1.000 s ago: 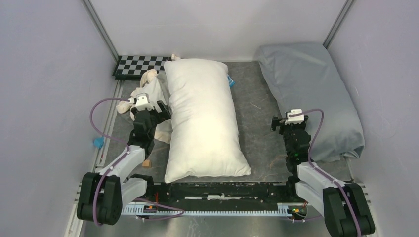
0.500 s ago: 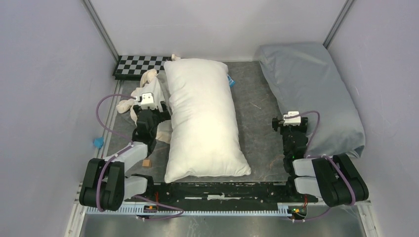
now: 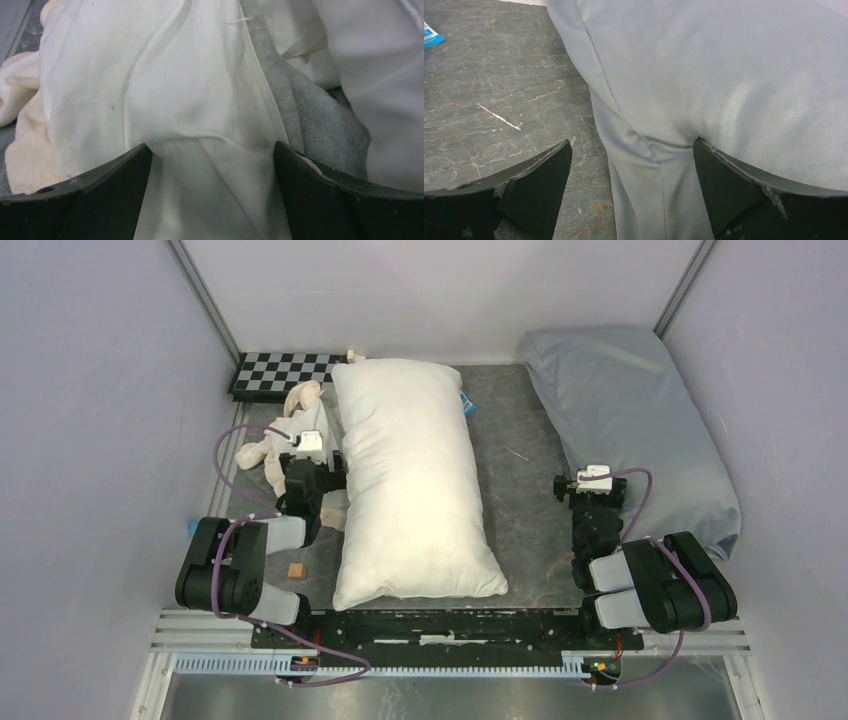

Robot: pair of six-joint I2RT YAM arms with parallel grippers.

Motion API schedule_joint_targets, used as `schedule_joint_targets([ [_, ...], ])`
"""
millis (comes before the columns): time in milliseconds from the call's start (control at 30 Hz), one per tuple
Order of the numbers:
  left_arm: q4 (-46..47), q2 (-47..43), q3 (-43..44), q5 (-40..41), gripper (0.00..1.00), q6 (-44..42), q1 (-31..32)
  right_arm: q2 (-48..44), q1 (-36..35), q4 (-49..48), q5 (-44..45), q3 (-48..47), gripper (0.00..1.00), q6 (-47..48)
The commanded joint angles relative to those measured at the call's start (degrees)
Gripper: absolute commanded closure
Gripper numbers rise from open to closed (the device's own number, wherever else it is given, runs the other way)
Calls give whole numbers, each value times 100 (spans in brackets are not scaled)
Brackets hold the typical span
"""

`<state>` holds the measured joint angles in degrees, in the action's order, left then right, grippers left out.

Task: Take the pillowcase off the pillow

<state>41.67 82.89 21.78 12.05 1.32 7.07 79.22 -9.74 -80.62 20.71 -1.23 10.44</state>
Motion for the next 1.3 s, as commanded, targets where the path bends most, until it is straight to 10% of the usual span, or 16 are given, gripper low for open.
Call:
schedule_joint_targets([
  [0,-10,147,424,250,2,-198,-60,14,94,-263,692,677,2,-137],
  [400,-128,198,519,385,0,-192,-41,19,92,-305,685,688,2,-103],
  [767,1468,13,-507,337,0,-188,-56,19,93,-305,688,688,2,-103],
  [833,2877,310,-1019,148,0,-354,20,17,93,-305,681,691,2,-103],
  [1267,1929,181,-640,183,0,-193,-57,16,93,-306,685,692,2,-103],
])
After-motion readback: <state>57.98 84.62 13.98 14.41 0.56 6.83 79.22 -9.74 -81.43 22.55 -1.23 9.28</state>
